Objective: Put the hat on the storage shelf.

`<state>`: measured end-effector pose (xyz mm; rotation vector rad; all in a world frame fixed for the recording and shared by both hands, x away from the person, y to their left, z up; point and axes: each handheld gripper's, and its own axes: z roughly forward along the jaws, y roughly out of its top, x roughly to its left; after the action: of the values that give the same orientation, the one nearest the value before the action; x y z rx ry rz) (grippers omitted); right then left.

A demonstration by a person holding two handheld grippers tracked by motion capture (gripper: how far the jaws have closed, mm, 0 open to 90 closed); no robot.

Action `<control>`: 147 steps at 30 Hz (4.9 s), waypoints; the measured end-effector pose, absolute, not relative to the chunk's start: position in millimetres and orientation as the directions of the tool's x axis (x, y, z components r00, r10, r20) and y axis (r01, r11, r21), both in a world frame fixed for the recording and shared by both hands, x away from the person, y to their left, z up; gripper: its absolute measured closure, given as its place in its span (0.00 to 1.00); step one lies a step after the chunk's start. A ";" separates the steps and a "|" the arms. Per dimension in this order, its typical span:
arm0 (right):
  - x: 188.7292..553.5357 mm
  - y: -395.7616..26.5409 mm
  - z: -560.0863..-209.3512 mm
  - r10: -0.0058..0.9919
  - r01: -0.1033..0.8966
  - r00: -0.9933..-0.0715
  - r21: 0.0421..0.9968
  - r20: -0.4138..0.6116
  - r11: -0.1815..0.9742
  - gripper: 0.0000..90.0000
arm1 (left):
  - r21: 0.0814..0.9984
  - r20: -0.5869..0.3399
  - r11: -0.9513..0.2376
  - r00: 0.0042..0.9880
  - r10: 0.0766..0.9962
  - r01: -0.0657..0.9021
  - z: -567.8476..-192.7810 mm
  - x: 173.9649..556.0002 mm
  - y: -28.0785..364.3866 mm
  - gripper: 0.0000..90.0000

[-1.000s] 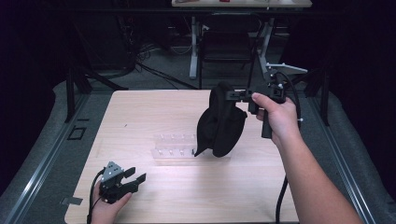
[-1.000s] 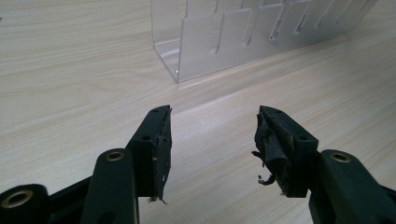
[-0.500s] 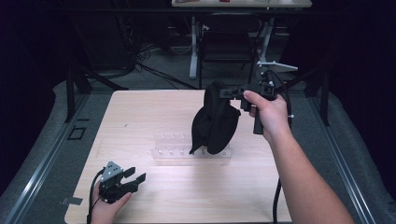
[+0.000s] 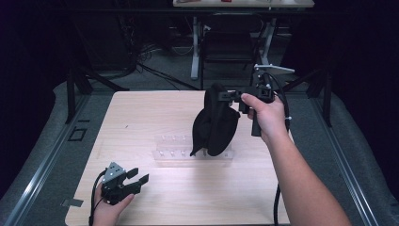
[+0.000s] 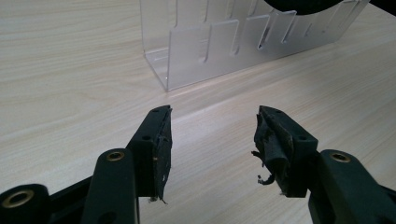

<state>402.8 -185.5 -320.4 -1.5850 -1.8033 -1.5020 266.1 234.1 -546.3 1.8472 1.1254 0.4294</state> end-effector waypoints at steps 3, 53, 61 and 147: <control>402.7 -182.9 -320.5 0.528 0.859 -0.346 0.488 0.776 -0.154 0.98 | 0.833 -0.140 -0.197 0.542 0.828 0.517 -540.8 266.4 230.5 0.52; 398.6 -153.3 -325.1 0.482 0.871 -0.358 0.472 0.800 -0.135 0.98 | 0.881 -0.033 -0.324 0.730 0.683 0.344 -463.6 299.7 118.1 0.66; 398.0 -151.7 -325.4 0.481 0.872 -0.359 0.471 0.800 -0.132 0.98 | 0.874 -0.021 -0.349 0.744 0.668 0.339 -465.1 301.6 103.7 0.72; 321.7 -240.0 -329.9 0.659 0.757 -0.427 0.643 0.619 -0.114 0.79 | 0.839 -0.111 -0.250 0.602 0.791 0.483 -513.0 276.0 196.7 0.54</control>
<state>321.7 -240.0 -329.9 -1.6268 -2.0254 -1.5929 276.0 196.7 -513.0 1.9062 1.0185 0.4199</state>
